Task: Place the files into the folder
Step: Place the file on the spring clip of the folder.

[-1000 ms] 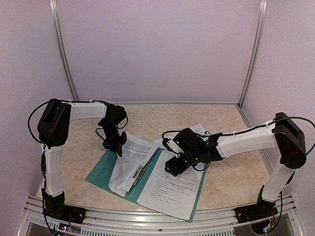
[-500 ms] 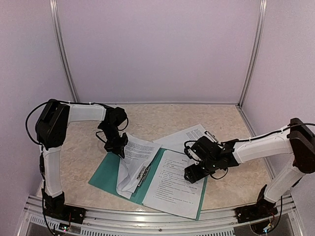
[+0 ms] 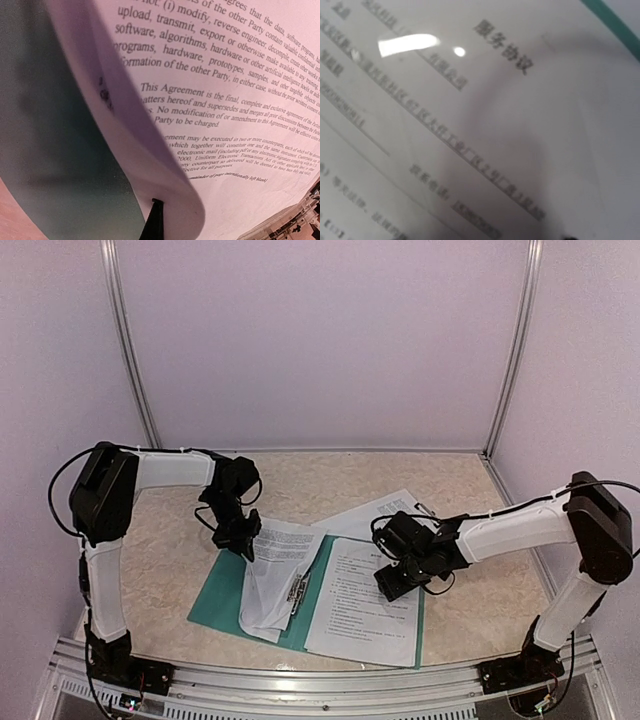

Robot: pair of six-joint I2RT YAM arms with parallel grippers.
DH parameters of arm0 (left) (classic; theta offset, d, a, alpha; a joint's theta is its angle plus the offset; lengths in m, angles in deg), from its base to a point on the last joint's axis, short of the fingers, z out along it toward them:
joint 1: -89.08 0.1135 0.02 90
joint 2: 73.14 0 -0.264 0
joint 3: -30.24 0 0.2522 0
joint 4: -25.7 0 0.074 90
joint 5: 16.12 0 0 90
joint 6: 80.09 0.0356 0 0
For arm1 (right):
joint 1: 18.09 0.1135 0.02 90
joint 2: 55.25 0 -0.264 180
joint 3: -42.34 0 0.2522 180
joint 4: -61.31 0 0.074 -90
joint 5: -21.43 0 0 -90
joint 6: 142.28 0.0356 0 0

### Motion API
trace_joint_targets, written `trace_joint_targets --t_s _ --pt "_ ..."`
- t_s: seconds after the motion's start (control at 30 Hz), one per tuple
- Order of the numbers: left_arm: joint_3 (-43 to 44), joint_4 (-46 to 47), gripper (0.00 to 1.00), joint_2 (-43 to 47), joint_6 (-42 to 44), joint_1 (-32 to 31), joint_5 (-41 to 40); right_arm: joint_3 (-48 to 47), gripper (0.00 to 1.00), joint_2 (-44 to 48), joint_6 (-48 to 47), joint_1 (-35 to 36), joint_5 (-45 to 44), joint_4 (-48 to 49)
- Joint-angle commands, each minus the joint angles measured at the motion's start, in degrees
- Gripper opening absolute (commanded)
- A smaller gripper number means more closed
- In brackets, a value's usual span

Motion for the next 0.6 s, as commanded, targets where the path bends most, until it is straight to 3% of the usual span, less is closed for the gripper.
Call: trace_joint_targets --t_s 0.0,0.27,0.57 --pt "-0.4 0.1 0.0 1.7 0.9 -1.2 0.0 1.1 0.69 -3.8 -3.6 -3.5 -6.7 -8.3" --pt "-0.4 0.2 0.0 2.1 1.3 -1.1 -0.8 -1.3 0.67 -2.1 -9.6 -6.2 -6.8 -8.2" --pt "-4.4 6.0 0.0 5.4 -4.4 -0.7 4.1 -0.9 0.68 6.7 -9.1 -5.4 7.3 0.9"
